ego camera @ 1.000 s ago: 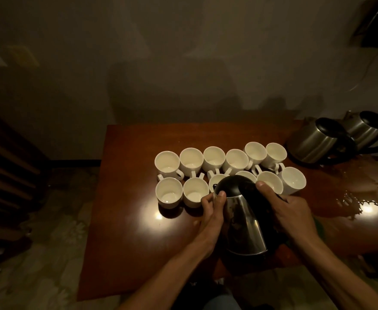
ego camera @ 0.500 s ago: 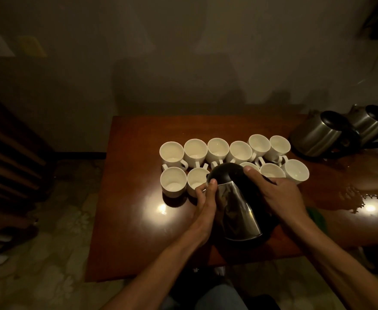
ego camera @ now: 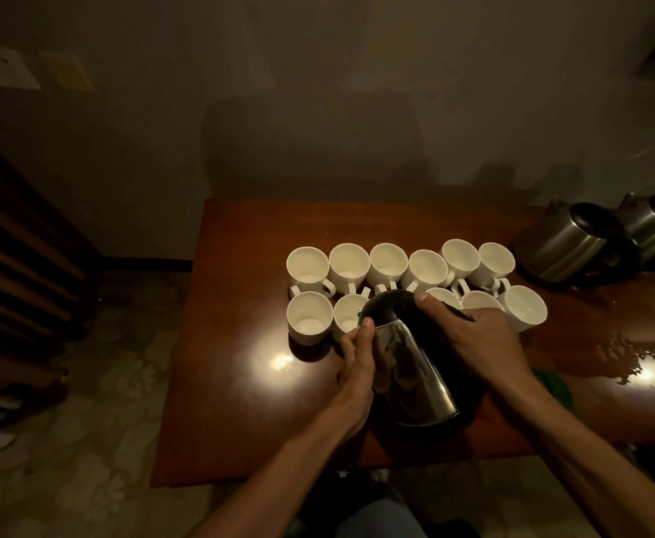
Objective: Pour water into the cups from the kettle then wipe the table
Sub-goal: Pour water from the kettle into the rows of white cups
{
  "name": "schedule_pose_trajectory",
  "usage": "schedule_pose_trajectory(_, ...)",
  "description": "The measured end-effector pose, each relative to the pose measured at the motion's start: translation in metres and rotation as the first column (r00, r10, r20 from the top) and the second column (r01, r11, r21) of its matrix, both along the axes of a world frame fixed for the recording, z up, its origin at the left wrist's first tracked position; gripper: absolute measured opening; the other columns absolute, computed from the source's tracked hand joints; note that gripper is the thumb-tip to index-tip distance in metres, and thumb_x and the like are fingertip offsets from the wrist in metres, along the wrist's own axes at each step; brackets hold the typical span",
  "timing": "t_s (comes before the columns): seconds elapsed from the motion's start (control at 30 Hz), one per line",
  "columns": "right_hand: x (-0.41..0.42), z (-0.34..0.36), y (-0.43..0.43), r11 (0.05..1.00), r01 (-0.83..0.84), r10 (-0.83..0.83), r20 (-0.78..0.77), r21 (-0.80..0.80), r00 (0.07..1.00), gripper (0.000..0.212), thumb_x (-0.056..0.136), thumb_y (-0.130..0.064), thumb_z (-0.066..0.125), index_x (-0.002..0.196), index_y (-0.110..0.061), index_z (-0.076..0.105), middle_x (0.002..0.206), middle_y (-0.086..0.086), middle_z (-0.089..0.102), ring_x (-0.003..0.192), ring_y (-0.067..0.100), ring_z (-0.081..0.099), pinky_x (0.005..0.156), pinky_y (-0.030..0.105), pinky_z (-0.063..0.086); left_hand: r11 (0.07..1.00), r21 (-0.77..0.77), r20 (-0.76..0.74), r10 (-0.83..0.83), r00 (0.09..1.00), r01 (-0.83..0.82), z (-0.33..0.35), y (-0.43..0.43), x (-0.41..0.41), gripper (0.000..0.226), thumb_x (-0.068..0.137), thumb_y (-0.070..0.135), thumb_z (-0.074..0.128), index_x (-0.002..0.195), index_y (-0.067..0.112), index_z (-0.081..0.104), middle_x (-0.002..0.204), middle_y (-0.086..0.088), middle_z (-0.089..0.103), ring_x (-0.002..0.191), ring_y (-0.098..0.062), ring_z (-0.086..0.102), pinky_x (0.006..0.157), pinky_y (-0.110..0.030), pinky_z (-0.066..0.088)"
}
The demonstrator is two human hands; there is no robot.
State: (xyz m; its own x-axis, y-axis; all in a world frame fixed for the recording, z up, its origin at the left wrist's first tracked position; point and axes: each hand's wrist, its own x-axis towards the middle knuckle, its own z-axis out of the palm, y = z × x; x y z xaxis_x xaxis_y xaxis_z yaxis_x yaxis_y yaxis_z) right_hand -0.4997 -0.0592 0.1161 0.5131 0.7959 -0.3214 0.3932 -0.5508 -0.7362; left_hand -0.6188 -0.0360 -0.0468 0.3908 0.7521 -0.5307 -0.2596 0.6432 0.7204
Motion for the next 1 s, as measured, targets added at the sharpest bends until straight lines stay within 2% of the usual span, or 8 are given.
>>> schedule_pose_trajectory(0.07,-0.0012,0.0006,0.0008,1.0,0.002,-0.002,0.007,0.004,1.0,0.053,0.082,-0.06,0.068,0.055,-0.016,0.055,0.049,-0.005,0.057,0.049,0.012,0.054,0.048,0.023,0.034,1.0,-0.008,0.025,0.007,1.0,-0.007,-0.0013,0.001,-0.0001,0.092,0.053,0.096,0.061,0.13,0.051,0.034,0.143,-0.005,0.051,0.133,-0.029,0.05,0.112,-0.059,0.04)
schedule_pose_trajectory(0.17,-0.0023,0.0022,0.0015,1.0,0.007,-0.007,0.003,0.002,1.0,0.052,0.082,-0.059,0.069,0.053,-0.019,0.053,0.041,-0.008,0.052,0.043,0.006,0.05,0.045,0.02,0.033,0.999,-0.027,0.044,0.023,0.999,-0.022,-0.0003,0.002,-0.0002,0.088,0.05,0.095,0.063,0.123,0.054,0.039,0.141,-0.004,0.053,0.13,-0.028,0.053,0.108,-0.057,0.044)
schedule_pose_trajectory(0.33,-0.0053,0.0042,0.0046,1.0,0.002,-0.002,0.011,-0.006,1.0,0.052,0.081,-0.06,0.069,0.053,-0.02,0.054,0.042,-0.008,0.053,0.047,0.01,0.051,0.048,0.023,0.035,0.998,-0.042,0.059,0.057,0.997,-0.054,-0.0011,0.0007,0.0003,0.108,0.052,0.094,0.064,0.141,0.041,0.032,0.14,-0.004,0.054,0.127,-0.026,0.056,0.104,-0.054,0.05)
schedule_pose_trajectory(0.53,-0.0068,0.0044,0.0066,0.999,-0.012,0.013,0.035,-0.036,0.999,0.057,0.079,-0.065,0.068,0.052,-0.018,0.052,0.038,-0.008,0.049,0.041,0.01,0.047,0.046,0.024,0.033,0.997,-0.034,0.072,0.068,0.995,-0.066,-0.0003,-0.0032,-0.0003,0.108,0.053,0.094,0.064,0.141,0.039,0.033,0.139,-0.004,0.056,0.128,-0.025,0.056,0.109,-0.056,0.045)
schedule_pose_trajectory(0.67,-0.0066,0.0035,0.0067,0.999,-0.014,0.016,0.038,-0.046,0.999,0.058,0.077,-0.067,0.068,0.052,-0.017,0.052,0.039,-0.007,0.048,0.042,0.011,0.047,0.047,0.025,0.034,0.997,-0.044,0.082,0.061,0.995,-0.058,-0.0014,-0.0046,-0.0011,0.111,0.056,0.093,0.061,0.147,0.042,0.026,0.143,-0.004,0.053,0.128,-0.024,0.055,0.106,-0.052,0.048)
schedule_pose_trajectory(0.77,-0.0064,0.0039,0.0075,0.998,-0.021,0.023,0.036,-0.054,0.999,0.06,0.075,-0.069,0.068,0.052,-0.016,0.052,0.041,-0.005,0.048,0.043,0.014,0.047,0.048,0.027,0.034,0.997,-0.056,0.087,0.066,0.994,-0.061,0.0014,-0.0058,-0.0007,0.103,0.06,0.091,0.059,0.142,0.037,0.032,0.136,-0.002,0.058,0.124,-0.022,0.059,0.097,-0.047,0.054)
schedule_pose_trajectory(0.87,-0.0053,0.0028,0.0089,0.998,-0.021,0.022,0.025,-0.056,0.999,0.061,0.075,-0.069,0.069,0.051,-0.016,0.052,0.045,-0.002,0.05,0.047,0.017,0.049,0.05,0.028,0.035,0.995,-0.065,0.084,0.082,0.993,-0.077,0.0007,-0.0037,-0.0009,0.104,0.056,0.091,0.063,0.139,0.035,0.035,0.134,-0.003,0.06,0.123,-0.023,0.06,0.103,-0.051,0.051)
schedule_pose_trajectory(1.0,-0.0059,0.0026,0.0101,0.997,-0.024,0.026,0.03,-0.068,0.999,0.062,0.073,-0.072,0.068,0.051,-0.016,0.052,0.049,0.002,0.052,0.05,0.018,0.051,0.052,0.031,0.036,0.992,-0.078,0.105,0.102,0.989,-0.095,-0.003,-0.0027,-0.0005,0.102,0.056,0.088,0.066,0.139,0.036,0.037,0.137,-0.004,0.058,0.125,-0.024,0.058,0.101,-0.05,0.052)
